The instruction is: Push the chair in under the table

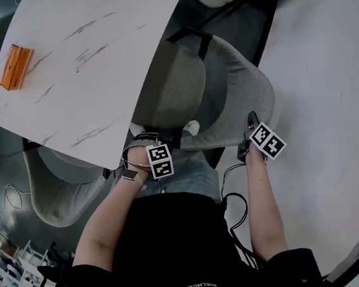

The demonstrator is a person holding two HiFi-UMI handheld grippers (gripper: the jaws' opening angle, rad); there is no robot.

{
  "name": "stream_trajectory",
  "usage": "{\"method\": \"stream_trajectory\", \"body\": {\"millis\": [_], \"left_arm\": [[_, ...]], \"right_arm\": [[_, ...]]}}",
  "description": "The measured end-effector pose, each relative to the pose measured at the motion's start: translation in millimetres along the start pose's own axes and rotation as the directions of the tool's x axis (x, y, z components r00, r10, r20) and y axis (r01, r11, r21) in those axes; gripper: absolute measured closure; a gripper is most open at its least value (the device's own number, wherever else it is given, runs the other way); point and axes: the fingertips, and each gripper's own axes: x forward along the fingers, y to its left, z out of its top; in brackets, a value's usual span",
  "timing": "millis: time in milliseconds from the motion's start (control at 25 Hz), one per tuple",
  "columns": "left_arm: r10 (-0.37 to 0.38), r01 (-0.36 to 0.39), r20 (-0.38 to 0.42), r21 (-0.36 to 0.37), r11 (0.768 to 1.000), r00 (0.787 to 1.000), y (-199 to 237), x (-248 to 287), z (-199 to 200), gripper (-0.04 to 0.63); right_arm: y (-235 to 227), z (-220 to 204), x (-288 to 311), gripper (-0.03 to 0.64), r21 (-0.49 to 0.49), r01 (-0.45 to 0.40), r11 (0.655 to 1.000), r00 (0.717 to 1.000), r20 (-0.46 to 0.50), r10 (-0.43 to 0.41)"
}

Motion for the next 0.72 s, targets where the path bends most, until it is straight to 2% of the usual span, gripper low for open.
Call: {"method": "stream_trajectory", "body": {"millis": [240,400,480,560,600,640,720], "left_arm": [[0.009,-0.010,-0.009,-0.140,0.990,1.000,9.3,-14.6,2.4,0.495],[0.068,-0.037,0.130,-0.223,0.974,0.989,26.2,-50.2,22.6,0.495],[0.106,-0.032,0.247,-0.286,0.958,0.963,36.6,-80.5,37.4,0.495],[0.139,0.021,0.396,-0.373,0.927,0.908,48.1,-117.8,53.7,0.506],[0.148,0.075,0.475,-0.419,0.905,0.867,53.1,-136.7,60.9,0.533],[0.155,0.144,0.557,-0.457,0.878,0.816,57.2,-155.3,67.3,0.576],[0.186,0.277,0.699,-0.493,0.825,0.691,65.6,-192.9,78.2,0.581]], "right_arm": [[-0.1,-1.2,0.8,0.495,-0.005,-0.015,1.000,1.000,0.000,0.015],[-0.3,-1.9,0.7,0.495,-0.008,-0.018,1.000,1.000,0.000,0.018],[-0.1,-2.5,0.7,0.495,-0.010,-0.019,1.000,1.000,-0.002,0.019],[0.2,-2.3,0.5,0.495,-0.017,-0.024,1.000,1.000,-0.004,0.024],[0.4,-2.3,0.5,0.495,-0.025,-0.028,0.999,1.000,-0.006,0.027],[0.9,-2.7,0.5,0.495,-0.037,-0.031,0.999,0.999,-0.010,0.031],[2.5,-4.1,1.1,0.494,-0.072,-0.039,0.997,0.999,-0.026,0.037]]}}
